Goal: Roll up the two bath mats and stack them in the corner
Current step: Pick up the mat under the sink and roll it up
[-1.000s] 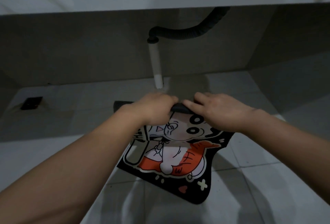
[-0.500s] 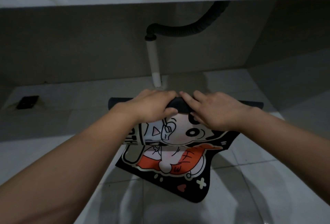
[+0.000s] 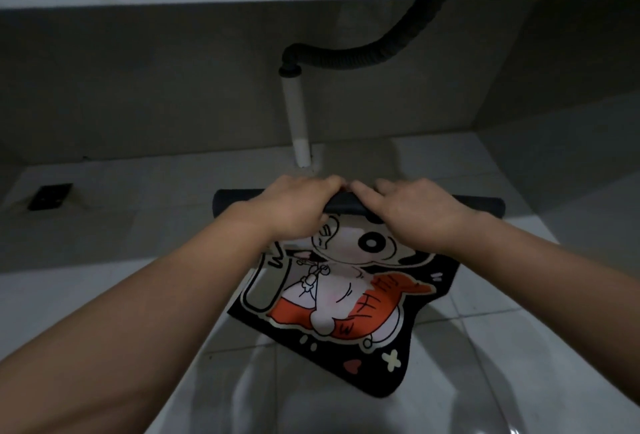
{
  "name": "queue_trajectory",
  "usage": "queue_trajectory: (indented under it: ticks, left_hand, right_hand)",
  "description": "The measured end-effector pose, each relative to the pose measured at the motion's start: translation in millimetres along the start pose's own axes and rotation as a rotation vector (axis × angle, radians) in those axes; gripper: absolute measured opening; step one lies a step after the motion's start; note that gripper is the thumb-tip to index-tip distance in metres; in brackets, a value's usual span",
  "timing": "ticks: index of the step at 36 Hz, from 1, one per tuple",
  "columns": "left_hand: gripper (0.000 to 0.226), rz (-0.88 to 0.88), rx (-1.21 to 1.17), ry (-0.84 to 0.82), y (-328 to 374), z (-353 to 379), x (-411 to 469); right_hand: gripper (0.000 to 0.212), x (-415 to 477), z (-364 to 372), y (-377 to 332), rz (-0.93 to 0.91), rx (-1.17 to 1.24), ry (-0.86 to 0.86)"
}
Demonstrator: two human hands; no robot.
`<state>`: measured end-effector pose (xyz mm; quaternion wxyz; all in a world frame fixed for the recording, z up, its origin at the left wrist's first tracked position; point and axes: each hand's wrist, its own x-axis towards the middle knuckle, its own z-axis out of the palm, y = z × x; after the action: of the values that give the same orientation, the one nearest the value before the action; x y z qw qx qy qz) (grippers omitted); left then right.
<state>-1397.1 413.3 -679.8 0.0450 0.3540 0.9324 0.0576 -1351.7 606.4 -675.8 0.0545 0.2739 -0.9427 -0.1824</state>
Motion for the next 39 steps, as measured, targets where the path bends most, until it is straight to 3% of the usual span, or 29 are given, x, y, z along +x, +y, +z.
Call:
queue_trajectory:
  ticks: [5,10,17,21,24,28,31,33,37,39]
  left_hand:
    - [0.045,-0.005,-0.126,-0.098,2,-3,-3]
    - [0.024,0.024,-0.024,0.05,-2,2,-2]
    - [0.015,0.054,0.016,0.174,3,11,2]
    - [0.017,0.068,0.036,0.19,6,11,3]
    - [0.022,0.023,0.028,0.147,12,9,4]
    - [0.03,-0.077,-0.054,-0.017,13,6,5]
    - [0.026,-0.065,0.004,0.012,12,4,4]
    - [0.026,-0.027,0.114,0.08,15,5,2]
    - [0.023,0.019,0.222,0.217,23,12,0]
    - [0.024,0.039,0.244,0.287,26,12,0]
  right_hand:
    - [0.068,-2,8,-4,-0.013,-0.03,0.045]
    - [0.062,-2,1,1,0.005,0.235,0.0]
    - [0.029,2,-6,9,0.191,0.518,-0.16]
    - [0.028,4,2,4,0.274,0.646,-0.253]
    - [0.028,3,-1,1,0.269,0.588,-0.232]
    - [0.026,-2,-3,-4,0.092,0.164,0.018]
    - [0.045,-3,3,-6,0.049,0.029,0.116]
    - [0.047,-1,0,-6,0.095,0.14,0.081]
    - [0.04,4,-15,8,0.22,0.604,-0.244]
    - [0.032,5,-14,14,0.246,0.809,-0.32]
